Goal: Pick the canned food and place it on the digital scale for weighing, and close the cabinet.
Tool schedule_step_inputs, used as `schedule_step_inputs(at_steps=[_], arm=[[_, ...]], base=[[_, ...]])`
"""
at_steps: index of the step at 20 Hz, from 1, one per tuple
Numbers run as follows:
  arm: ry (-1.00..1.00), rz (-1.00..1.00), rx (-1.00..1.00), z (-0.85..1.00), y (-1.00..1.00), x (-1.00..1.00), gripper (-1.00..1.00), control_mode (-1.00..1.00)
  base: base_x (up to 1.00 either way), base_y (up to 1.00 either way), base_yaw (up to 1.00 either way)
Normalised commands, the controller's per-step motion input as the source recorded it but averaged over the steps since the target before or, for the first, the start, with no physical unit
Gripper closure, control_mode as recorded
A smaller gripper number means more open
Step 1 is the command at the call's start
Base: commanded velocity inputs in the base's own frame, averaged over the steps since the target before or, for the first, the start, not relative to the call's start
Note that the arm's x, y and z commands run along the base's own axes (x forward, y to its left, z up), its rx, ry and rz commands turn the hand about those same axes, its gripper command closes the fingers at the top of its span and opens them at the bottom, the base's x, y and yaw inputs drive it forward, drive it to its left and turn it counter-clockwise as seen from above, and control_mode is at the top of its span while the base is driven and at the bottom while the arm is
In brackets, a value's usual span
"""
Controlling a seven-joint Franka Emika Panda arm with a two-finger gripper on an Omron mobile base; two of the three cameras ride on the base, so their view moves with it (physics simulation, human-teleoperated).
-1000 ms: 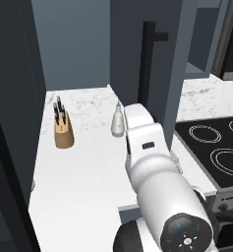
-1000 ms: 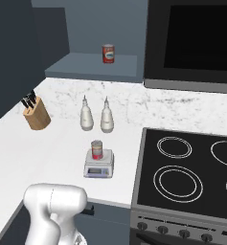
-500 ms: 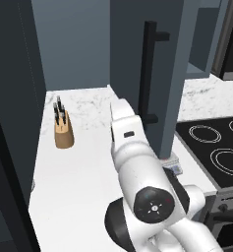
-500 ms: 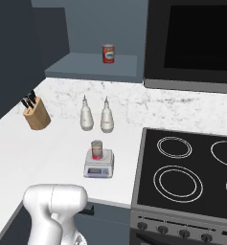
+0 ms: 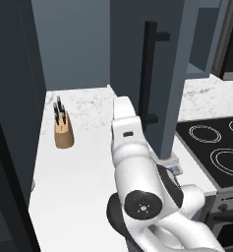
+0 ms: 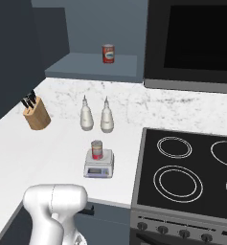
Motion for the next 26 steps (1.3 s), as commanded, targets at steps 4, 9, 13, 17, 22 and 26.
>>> schedule_step_inputs(at_steps=[4, 9, 13, 17, 22, 26], arm=[[-0.16, -0.13, 0.05, 0.25, -0.36, 0.02, -1.0, -1.0], [-0.17, -0.14, 0.08, 0.35, -0.48, 0.01, -1.0, -1.0], [-0.09, -0.13, 0.12, 0.31, -0.62, 0.18, -1.0, -1.0], [-0.04, -0.13, 0.13, 0.19, -0.67, 0.34, -1.0, -1.0], [-0.01, -0.09, 0.11, 0.04, -0.64, 0.61, -1.0, -1.0], [-0.01, -0.04, 0.08, 0.0, -0.57, 0.79, -1.0, -1.0]], base=[[0.0, 0.0, 0.0], [0.0, 0.0, 0.0], [0.0, 0.0, 0.0], [0.0, 0.0, 0.0], [0.0, 0.0, 0.0], [0.0, 0.0, 0.0]])
